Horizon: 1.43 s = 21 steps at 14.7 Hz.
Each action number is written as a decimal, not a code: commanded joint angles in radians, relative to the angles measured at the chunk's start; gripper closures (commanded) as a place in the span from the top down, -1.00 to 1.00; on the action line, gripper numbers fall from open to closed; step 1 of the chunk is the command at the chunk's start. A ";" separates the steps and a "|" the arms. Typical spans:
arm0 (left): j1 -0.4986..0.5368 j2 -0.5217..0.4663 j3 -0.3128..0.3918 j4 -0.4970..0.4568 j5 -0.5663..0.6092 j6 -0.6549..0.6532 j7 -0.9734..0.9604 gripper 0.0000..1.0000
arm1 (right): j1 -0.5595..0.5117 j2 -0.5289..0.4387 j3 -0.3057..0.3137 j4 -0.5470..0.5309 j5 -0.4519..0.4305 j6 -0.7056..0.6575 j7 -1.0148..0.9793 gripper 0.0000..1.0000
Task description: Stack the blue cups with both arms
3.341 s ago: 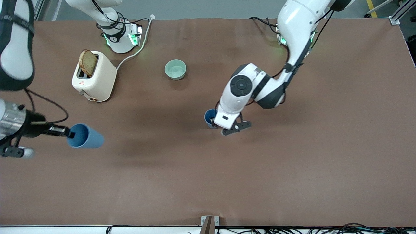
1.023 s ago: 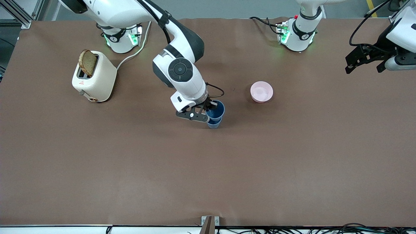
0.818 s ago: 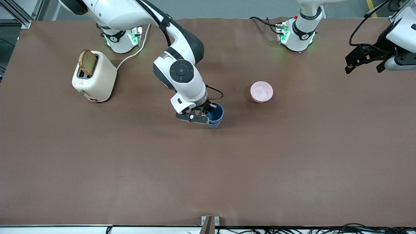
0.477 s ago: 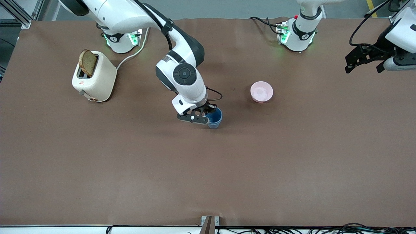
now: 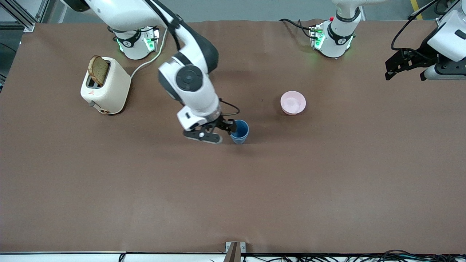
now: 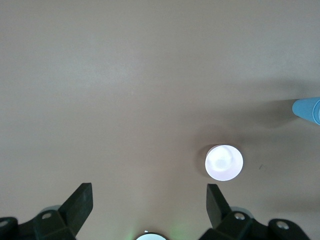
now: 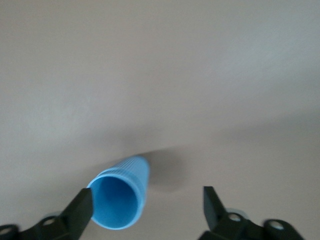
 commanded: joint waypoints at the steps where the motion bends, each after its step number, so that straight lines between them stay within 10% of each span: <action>1: 0.002 -0.001 -0.002 0.002 -0.003 -0.013 0.000 1.00 | -0.144 -0.183 -0.001 -0.055 -0.010 -0.136 -0.166 1.00; 7: 0.004 -0.002 -0.002 0.001 -0.005 -0.013 0.000 1.00 | -0.268 -0.376 -0.200 -0.117 0.001 -0.245 -0.499 1.00; 21: 0.010 0.001 0.003 0.027 0.001 -0.013 0.018 1.00 | -0.452 -0.508 -0.371 0.026 0.104 -0.568 -0.943 1.00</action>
